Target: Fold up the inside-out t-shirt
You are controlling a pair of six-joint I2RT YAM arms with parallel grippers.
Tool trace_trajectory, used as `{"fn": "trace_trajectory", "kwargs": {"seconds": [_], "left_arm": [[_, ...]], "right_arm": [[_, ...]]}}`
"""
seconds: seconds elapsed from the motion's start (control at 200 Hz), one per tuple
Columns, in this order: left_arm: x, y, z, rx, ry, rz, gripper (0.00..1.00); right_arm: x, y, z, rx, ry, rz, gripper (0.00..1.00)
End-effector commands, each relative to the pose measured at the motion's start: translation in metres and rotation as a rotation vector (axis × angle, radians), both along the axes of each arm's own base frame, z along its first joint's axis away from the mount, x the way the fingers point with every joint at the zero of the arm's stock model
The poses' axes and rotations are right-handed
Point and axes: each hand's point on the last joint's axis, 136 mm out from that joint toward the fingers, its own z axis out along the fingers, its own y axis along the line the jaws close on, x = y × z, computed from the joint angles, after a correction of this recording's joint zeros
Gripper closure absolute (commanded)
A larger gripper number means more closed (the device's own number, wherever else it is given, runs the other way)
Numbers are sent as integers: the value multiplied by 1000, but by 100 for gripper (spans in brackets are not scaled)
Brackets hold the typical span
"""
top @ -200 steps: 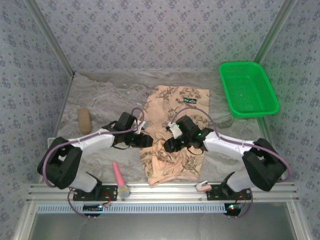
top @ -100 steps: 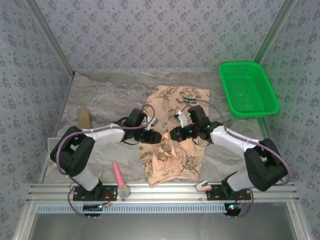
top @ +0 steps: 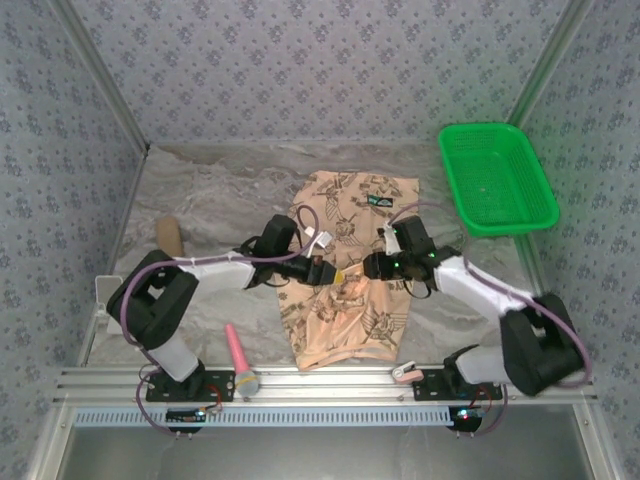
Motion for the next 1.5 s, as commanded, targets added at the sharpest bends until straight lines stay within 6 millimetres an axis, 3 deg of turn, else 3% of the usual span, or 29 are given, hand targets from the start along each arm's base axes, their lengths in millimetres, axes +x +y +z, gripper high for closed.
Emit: {"fn": "trace_trajectory", "kwargs": {"seconds": [0.0, 0.12, 0.315, 0.525, 0.58, 0.695, 0.76, 0.914, 1.049, 1.189, 1.334, 1.494], "left_arm": [[-9, 4, 27, -89, -19, -39, 99], [-8, 4, 31, -117, -13, -17, 98], [-6, 2, 30, -138, 9, -7, 98], [-9, 1, 27, -158, 39, -24, 96], [-9, 1, 26, -157, 45, -17, 95], [-7, 3, 16, -128, 47, -4, 92], [0, 8, 5, -78, 40, 31, 91], [25, 22, -26, 74, -4, 139, 91], [47, 45, -66, 337, -87, 226, 91], [62, 58, -87, 487, -188, 245, 90], [54, 52, -77, 497, -229, 154, 77], [34, 55, -33, 390, -305, 110, 63]], "right_arm": [[-17, 6, 23, 45, -141, 102, 59], [-35, 20, 34, 77, -228, 190, 57], [-49, 45, 17, 13, -193, 268, 55], [-28, 67, 7, 68, -152, 212, 53], [-25, 74, 11, 119, -149, 222, 58], [-33, 90, 25, 220, -163, 323, 92], [-40, 89, 33, 229, -180, 359, 100], [-45, 71, 54, 200, -223, 366, 100], [-46, 55, 65, 226, -227, 382, 100], [-49, 45, 74, 315, -236, 412, 100], [-48, 43, 74, 387, -210, 407, 100], [-19, 10, 24, 140, -108, 193, 100]]}}
